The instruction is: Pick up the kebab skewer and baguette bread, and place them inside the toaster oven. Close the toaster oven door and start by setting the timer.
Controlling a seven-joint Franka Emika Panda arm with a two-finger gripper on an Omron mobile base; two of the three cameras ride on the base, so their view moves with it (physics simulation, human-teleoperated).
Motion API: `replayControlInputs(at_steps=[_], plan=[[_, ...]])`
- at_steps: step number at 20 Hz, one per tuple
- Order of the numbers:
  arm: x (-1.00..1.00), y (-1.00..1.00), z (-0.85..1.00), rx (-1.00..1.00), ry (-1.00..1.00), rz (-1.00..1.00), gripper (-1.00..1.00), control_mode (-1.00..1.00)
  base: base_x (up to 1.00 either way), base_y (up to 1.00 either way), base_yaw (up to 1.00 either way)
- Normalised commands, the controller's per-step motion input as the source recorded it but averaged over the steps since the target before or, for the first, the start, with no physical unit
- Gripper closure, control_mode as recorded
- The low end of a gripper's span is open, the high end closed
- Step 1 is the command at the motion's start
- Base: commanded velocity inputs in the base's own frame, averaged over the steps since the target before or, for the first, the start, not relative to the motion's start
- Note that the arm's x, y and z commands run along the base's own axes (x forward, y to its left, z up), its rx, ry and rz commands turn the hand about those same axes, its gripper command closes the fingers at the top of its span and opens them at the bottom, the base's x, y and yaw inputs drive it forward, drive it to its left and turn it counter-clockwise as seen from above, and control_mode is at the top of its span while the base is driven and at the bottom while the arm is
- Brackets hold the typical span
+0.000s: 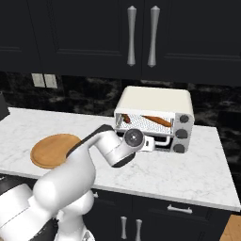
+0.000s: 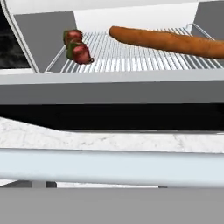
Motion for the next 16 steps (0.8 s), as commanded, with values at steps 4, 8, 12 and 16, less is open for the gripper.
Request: replayControlInputs(at_steps=[4,8,12,16], plan=[[0.37,0.0,0.19,0.0,0.01,0.0,-1.0,-1.0,0.0,0.0,0.0],[0.47,0.0,0.17,0.0,0.05,0.0,-1.0,-1.0,0.0,0.0,0.0],[0.49,0.08,0.01,0.0,0.07,0.0,-1.0,-1.0,0.0,0.0,0.0],[0.6,0.16,0.0,0.0,0.06,0.0,-1.0,-1.0,0.0,0.0,0.0]])
